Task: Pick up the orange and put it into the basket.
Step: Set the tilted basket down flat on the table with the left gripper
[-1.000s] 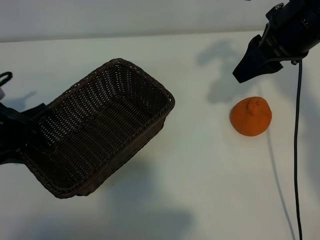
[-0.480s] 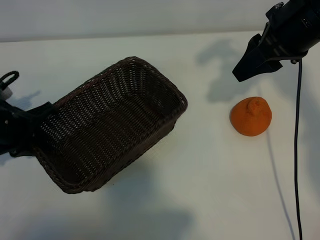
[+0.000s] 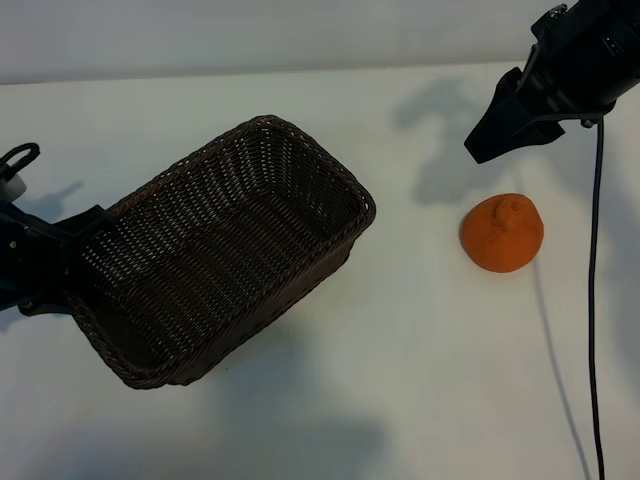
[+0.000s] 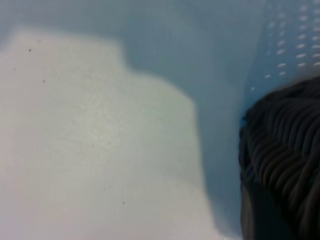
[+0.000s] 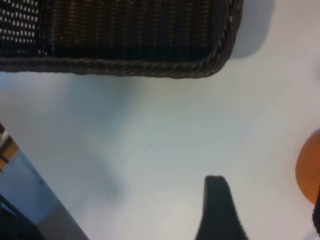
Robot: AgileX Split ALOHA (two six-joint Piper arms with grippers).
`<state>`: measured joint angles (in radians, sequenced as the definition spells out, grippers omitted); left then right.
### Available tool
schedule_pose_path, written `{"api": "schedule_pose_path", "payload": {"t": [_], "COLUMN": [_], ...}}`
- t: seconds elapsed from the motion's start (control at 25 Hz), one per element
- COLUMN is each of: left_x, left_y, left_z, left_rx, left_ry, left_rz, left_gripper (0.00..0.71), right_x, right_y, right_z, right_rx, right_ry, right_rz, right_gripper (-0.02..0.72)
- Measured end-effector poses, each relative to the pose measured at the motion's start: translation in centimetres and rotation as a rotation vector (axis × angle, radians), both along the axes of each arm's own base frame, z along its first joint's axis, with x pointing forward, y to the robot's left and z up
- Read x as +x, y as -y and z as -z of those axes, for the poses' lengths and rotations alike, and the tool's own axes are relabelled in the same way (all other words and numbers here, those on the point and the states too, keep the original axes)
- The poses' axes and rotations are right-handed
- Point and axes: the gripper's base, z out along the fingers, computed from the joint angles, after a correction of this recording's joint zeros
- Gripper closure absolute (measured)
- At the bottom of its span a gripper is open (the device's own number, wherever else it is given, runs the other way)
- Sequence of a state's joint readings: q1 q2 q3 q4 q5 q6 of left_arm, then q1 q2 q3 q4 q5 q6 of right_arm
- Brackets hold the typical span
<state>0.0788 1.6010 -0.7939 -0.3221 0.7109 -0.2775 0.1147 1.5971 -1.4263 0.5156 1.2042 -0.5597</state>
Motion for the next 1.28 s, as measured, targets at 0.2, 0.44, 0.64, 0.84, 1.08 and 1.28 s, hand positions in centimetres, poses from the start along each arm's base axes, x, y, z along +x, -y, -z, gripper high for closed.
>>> {"api": "schedule_pose_path", "payload": {"t": [0.2, 0.44, 0.64, 0.84, 1.08, 1.28], "left_x": [0.9, 2.3, 3.5, 4.6, 4.8, 5.0], "left_y": [0.0, -0.1, -0.3, -0.3, -0.3, 0.1], "left_z": [-1.5, -4.2, -7.0, -9.6, -10.9, -11.4], "left_rx": [-0.007, -0.004, 0.009, 0.015, 0.015, -0.019], "left_ry": [-0.002, 0.008, 0.039, 0.093, 0.109, 0.148], "left_rz": [0.06, 0.129, 0.197, 0.25, 0.329, 0.421], "left_gripper": [0.521, 0.531, 0.531, 0.531, 0.532, 0.532], "right_x": [0.0, 0.0, 0.0, 0.0, 0.0, 0.0], "right_y": [0.0, 0.0, 0.0, 0.0, 0.0, 0.0], "right_z": [0.0, 0.0, 0.0, 0.0, 0.0, 0.0], "right_rx": [0.0, 0.0, 0.0, 0.0, 0.0, 0.0], "right_ry": [0.0, 0.0, 0.0, 0.0, 0.0, 0.0], "right_rz": [0.0, 0.0, 0.0, 0.0, 0.0, 0.0], "right_gripper": [0.258, 0.258, 0.258, 0.258, 0.258, 0.258]}}
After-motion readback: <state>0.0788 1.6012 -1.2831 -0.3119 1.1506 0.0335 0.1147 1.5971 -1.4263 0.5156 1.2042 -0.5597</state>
